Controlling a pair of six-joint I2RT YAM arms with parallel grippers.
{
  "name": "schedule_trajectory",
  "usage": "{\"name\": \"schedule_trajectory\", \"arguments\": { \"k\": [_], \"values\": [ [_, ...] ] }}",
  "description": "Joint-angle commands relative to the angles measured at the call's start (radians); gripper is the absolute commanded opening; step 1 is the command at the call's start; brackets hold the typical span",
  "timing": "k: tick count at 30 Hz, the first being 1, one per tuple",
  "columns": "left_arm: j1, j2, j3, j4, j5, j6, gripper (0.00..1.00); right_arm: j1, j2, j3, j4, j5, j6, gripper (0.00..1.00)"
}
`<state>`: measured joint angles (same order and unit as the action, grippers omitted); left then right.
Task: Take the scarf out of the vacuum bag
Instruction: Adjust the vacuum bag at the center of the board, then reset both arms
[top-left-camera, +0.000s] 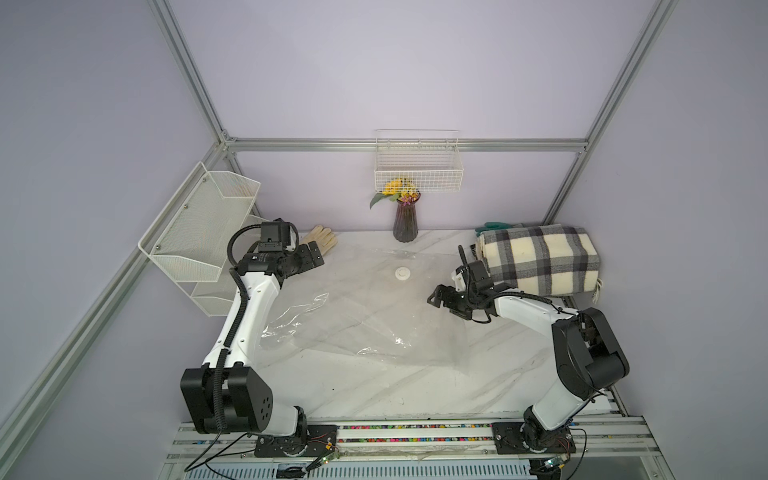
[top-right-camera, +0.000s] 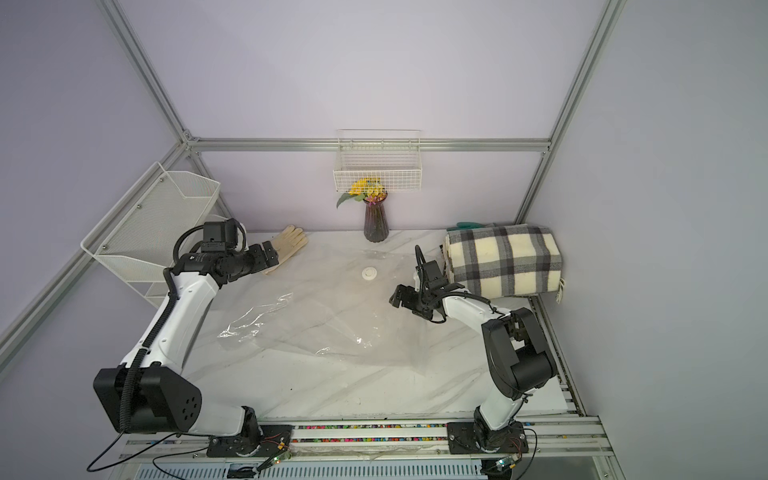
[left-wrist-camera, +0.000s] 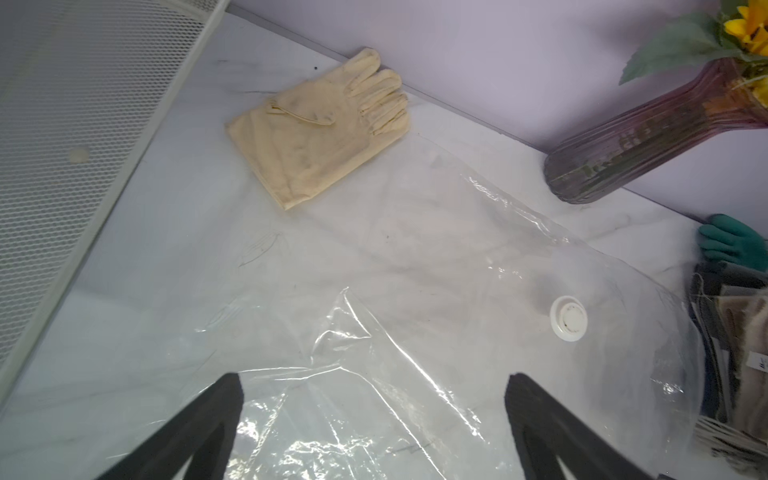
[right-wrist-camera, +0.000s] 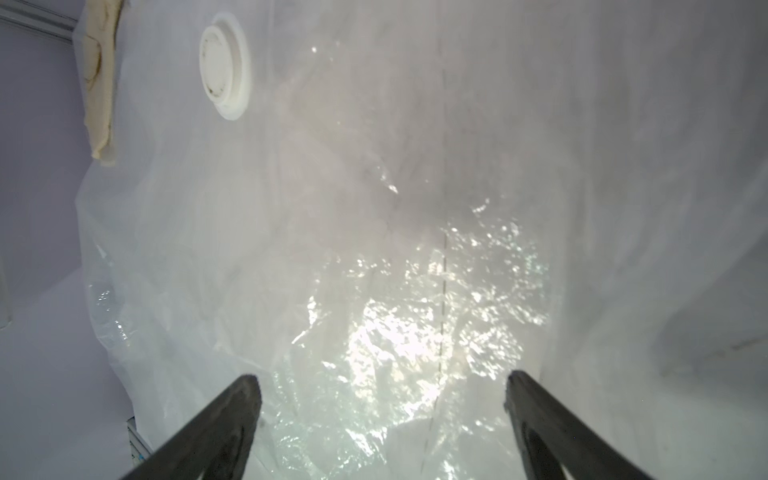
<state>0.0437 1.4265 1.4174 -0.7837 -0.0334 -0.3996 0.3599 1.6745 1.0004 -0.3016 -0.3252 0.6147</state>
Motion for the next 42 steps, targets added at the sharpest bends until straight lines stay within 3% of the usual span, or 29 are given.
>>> {"name": "schedule_trajectory", "arguments": {
  "k": [1, 5, 9, 13, 15, 19, 22, 27, 30, 34, 42],
  "values": [
    [0.021, -0.076, -0.015, 0.003, -0.139, 0.019, 1.0, -0.005, 0.001, -0.028, 0.032, 0.043, -0.026, 0.97],
    [0.038, -0.109, -0.087, 0.088, -0.191, -0.001, 1.0, -0.004, -0.025, 0.0, 0.021, 0.029, -0.051, 0.97],
    [0.042, -0.183, -0.314, 0.348, -0.279, 0.058, 1.0, -0.005, -0.118, 0.115, 0.005, 0.033, -0.119, 0.97],
    [0.042, -0.289, -0.649, 0.817, -0.255, 0.068, 1.0, -0.015, -0.246, 0.18, 0.041, 0.272, -0.226, 0.97],
    [0.041, -0.311, -0.829, 1.127, -0.153, 0.178, 1.0, -0.054, -0.273, 0.165, 0.096, 0.36, -0.297, 0.97],
    [0.042, -0.233, -0.843, 1.135, -0.097, 0.305, 1.0, -0.122, -0.27, 0.069, 0.217, 0.559, -0.364, 0.97],
    [0.041, -0.177, -0.892, 1.256, -0.071, 0.346, 1.0, -0.171, -0.262, -0.022, 0.27, 0.692, -0.385, 0.97],
    [0.037, -0.064, -0.966, 1.408, -0.071, 0.341, 1.0, -0.276, -0.338, -0.234, 0.457, 0.612, -0.363, 0.97],
    [0.032, -0.024, -1.076, 1.652, -0.09, 0.329, 1.0, -0.279, -0.385, -0.417, 0.732, 0.554, -0.487, 0.97],
    [0.031, 0.114, -1.137, 1.872, -0.117, 0.316, 1.0, -0.288, -0.346, -0.5, 0.893, 0.568, -0.557, 0.97],
    [0.03, 0.124, -1.081, 1.779, -0.094, 0.328, 1.0, -0.332, -0.135, -0.646, 1.297, 0.372, -0.588, 0.97]
  ]
}}
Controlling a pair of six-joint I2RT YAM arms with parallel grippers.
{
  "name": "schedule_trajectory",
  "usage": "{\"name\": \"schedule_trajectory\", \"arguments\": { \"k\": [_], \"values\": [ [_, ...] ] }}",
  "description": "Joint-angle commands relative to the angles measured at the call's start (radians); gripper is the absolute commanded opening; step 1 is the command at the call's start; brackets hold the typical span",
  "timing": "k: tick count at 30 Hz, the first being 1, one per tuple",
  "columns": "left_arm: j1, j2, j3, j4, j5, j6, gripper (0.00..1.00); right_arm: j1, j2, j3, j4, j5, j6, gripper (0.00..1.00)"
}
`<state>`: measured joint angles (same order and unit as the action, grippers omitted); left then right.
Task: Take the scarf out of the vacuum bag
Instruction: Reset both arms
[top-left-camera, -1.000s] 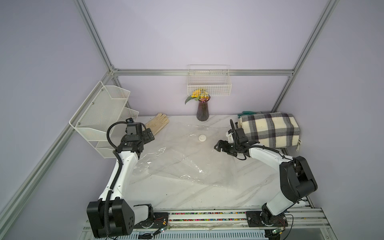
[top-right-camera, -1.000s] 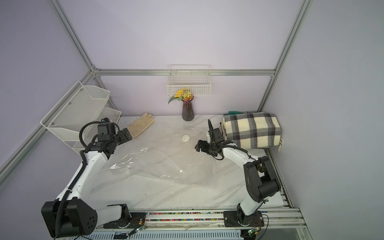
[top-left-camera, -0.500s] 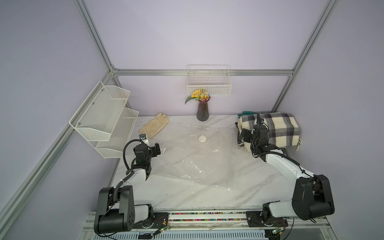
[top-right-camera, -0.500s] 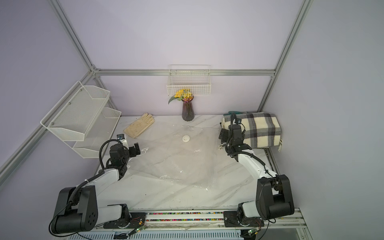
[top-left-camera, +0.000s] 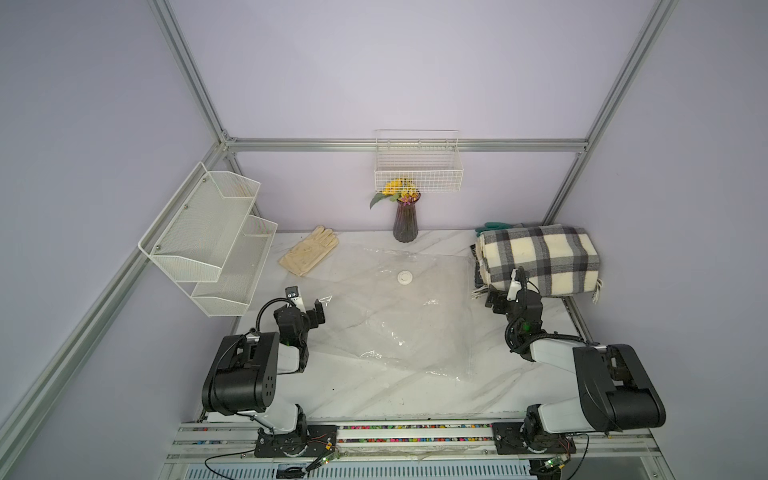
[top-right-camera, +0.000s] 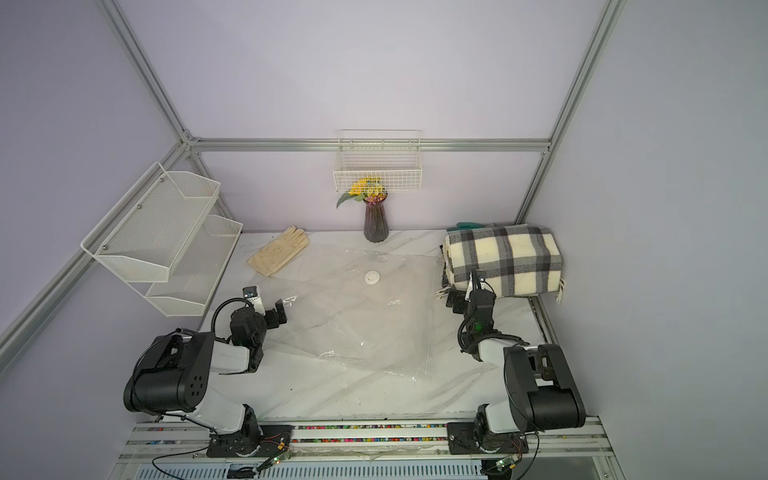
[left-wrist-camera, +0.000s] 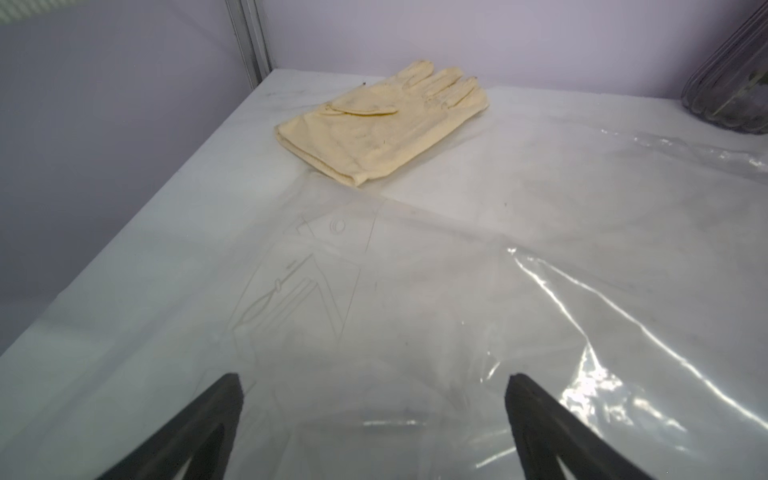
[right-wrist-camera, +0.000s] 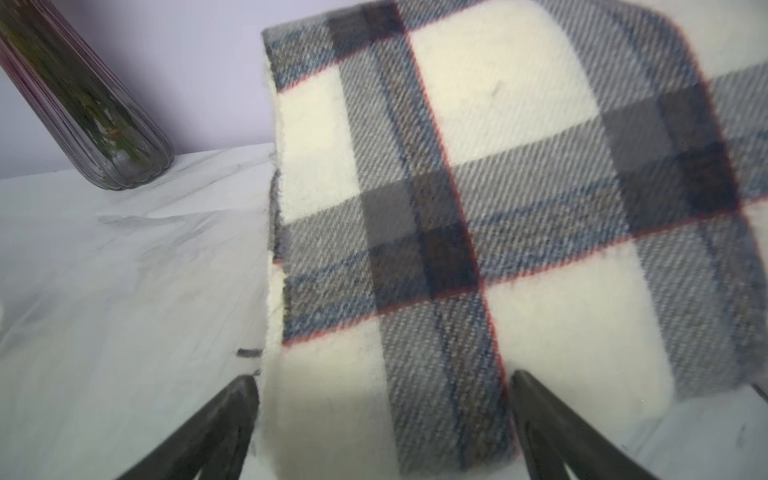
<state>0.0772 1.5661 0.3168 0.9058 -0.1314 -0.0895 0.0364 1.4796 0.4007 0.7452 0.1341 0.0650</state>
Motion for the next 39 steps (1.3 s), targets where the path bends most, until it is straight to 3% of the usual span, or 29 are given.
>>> {"name": "schedule_trajectory", "arguments": {
  "k": [1, 7, 10, 39],
  "values": [
    [-0.003, -0.014, 0.019, 0.088, 0.004, 0.017, 1.0, -0.009, 0.092, -0.056, 0.287, -0.094, -0.039, 0.97],
    [-0.004, -0.012, 0.035, 0.062, 0.007, 0.021, 1.0, -0.009, 0.33, -0.082, 0.586, -0.049, -0.035, 0.97],
    [-0.006, -0.012, 0.036, 0.059, 0.006, 0.021, 1.0, -0.009, 0.294, 0.068, 0.237, 0.015, -0.008, 0.97],
    [-0.013, -0.014, 0.033, 0.064, -0.005, 0.025, 1.0, -0.003, 0.295, 0.062, 0.251, 0.024, -0.015, 0.97]
  ]
}}
